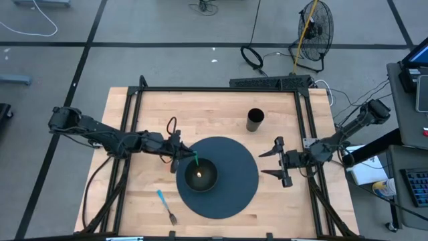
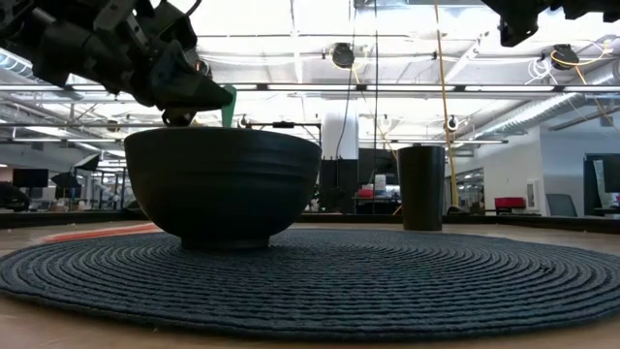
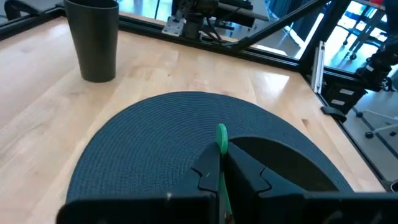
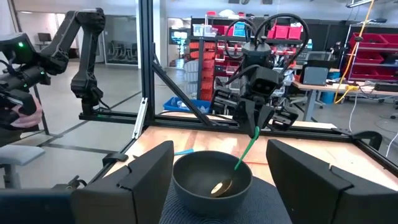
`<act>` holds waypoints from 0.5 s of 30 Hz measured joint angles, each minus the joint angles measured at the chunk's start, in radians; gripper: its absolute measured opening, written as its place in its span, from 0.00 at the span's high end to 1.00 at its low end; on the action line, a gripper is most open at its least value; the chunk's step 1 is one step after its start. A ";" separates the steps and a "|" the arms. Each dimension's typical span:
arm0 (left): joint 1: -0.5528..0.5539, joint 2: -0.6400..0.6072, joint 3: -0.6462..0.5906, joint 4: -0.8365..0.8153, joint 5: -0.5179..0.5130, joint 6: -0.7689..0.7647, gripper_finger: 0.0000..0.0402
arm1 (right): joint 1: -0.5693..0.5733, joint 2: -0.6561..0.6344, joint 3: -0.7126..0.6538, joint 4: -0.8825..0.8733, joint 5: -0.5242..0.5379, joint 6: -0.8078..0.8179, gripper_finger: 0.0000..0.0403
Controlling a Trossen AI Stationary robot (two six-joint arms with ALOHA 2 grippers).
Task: Pick & Place Utensil
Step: Put the green spoon into the black bowl
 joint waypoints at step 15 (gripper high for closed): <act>0.007 -0.001 0.000 -0.041 -0.053 -0.023 0.99 | 0.000 0.005 0.000 0.000 0.000 0.003 0.38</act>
